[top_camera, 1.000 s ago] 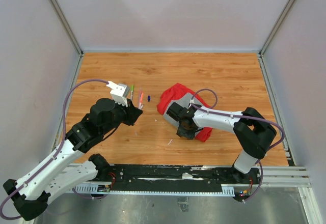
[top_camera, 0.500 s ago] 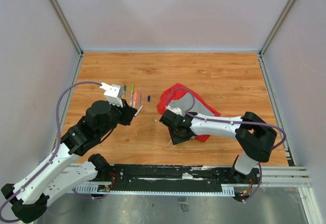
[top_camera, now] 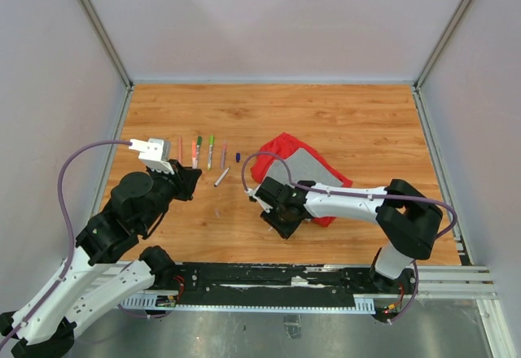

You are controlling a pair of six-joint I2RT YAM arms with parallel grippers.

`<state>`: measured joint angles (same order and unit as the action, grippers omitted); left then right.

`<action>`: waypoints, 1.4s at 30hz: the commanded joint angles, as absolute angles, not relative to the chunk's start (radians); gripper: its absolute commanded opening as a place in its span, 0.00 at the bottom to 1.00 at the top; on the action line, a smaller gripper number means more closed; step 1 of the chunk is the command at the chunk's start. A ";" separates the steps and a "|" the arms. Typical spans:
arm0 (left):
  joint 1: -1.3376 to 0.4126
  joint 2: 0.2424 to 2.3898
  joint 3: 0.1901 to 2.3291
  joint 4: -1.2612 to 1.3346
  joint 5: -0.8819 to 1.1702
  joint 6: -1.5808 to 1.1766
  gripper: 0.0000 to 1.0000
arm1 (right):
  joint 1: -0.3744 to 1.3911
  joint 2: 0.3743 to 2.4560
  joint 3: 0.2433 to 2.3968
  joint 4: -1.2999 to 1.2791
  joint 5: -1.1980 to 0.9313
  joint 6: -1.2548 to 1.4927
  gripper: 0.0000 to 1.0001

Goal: Insert the pens into the pen caps
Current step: Insert the pen cap onto the pen.

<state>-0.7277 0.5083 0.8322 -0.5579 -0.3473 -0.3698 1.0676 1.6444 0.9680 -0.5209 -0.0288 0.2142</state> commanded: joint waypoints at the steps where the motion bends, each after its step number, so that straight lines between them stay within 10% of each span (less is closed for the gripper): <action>1: -0.723 0.508 0.844 -0.548 -0.373 -0.373 0.00 | 1.083 1.629 0.985 -0.563 -0.042 0.071 0.28; 17: -0.723 0.518 0.830 -0.542 -0.383 -0.371 0.00 | 1.081 1.527 0.997 -0.528 -0.014 0.158 0.63; 32: -0.723 0.503 0.822 -0.539 -0.385 -0.370 0.01 | 1.087 1.265 0.860 -0.552 0.298 1.073 0.70; 42: -0.723 0.489 0.818 -0.536 -0.387 -0.371 0.01 | 1.099 1.211 0.880 -0.423 0.226 0.248 0.68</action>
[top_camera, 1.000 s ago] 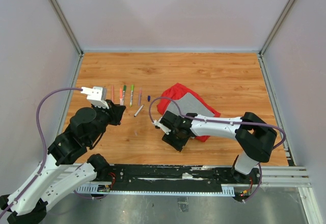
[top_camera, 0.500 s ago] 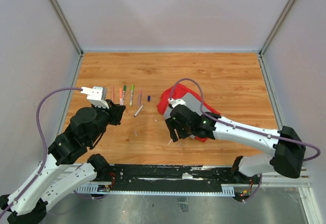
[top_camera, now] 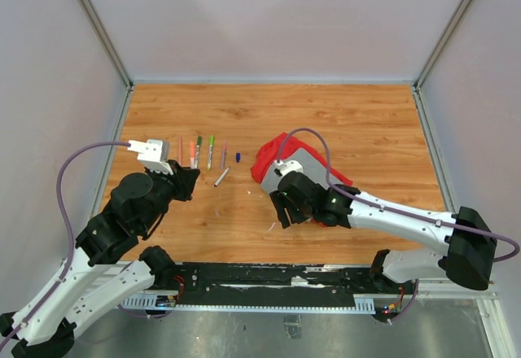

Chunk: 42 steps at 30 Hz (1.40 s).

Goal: Insert the pens into the pen caps
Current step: Insert the pen cap onto the pen.

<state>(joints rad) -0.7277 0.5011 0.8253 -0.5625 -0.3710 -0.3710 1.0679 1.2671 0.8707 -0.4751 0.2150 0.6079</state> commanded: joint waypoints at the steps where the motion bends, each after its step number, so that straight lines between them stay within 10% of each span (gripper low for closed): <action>1: -0.723 0.490 0.818 -0.536 -0.386 -0.371 0.01 | 1.105 1.174 0.856 -0.389 0.274 0.237 0.67; 9: -0.723 0.474 0.816 -0.537 -0.396 -0.373 0.00 | 1.106 0.768 0.482 0.096 0.043 -0.311 0.64; 16: -0.723 0.466 0.813 -0.536 -0.398 -0.374 0.00 | 1.106 0.664 0.494 -0.298 -0.315 -0.891 0.65; 42: -0.723 0.452 0.811 -0.543 -0.410 -0.377 0.01 | 1.018 1.596 1.021 -0.727 -0.407 -1.219 0.53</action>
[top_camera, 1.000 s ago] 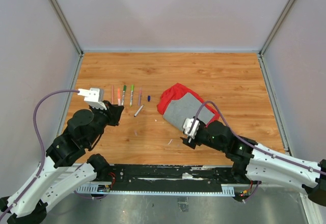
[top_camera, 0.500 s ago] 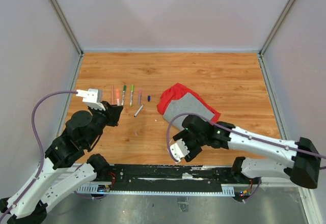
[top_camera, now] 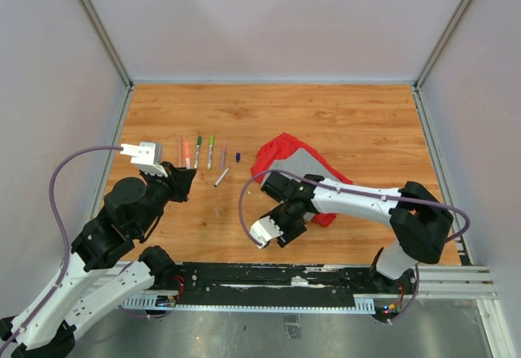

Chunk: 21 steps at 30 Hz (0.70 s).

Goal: Insert the pens into the pen caps
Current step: Insert the pen cap onto the pen.

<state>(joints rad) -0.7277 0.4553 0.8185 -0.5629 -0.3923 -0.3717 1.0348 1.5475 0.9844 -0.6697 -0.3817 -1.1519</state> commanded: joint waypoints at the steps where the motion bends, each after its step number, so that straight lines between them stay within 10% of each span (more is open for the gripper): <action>1: -0.723 0.452 0.811 -0.543 -0.412 -0.379 0.01 | 1.014 1.606 1.024 -0.725 -0.403 -1.224 0.52; 21: -0.723 0.471 0.814 -0.548 -0.413 -0.382 0.00 | 0.993 1.714 1.021 -0.678 -0.330 -1.215 0.38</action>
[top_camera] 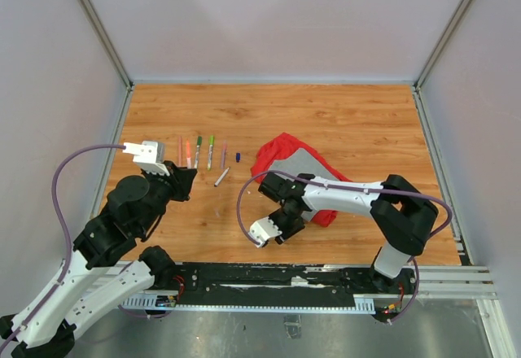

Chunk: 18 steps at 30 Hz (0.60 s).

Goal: Insert the pens into the pen caps
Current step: Insert the pen cap onto the pen.

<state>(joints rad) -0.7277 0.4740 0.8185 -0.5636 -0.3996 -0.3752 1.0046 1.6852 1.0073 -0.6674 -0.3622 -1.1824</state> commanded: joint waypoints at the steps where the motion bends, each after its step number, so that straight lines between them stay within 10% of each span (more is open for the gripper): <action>1: -0.723 0.471 0.814 -0.548 -0.413 -0.380 0.00 | 0.991 1.717 1.022 -0.680 -0.327 -1.215 0.37; 18: -0.723 0.473 0.814 -0.548 -0.418 -0.381 0.00 | 0.982 1.711 1.042 -0.714 -0.300 -1.153 0.03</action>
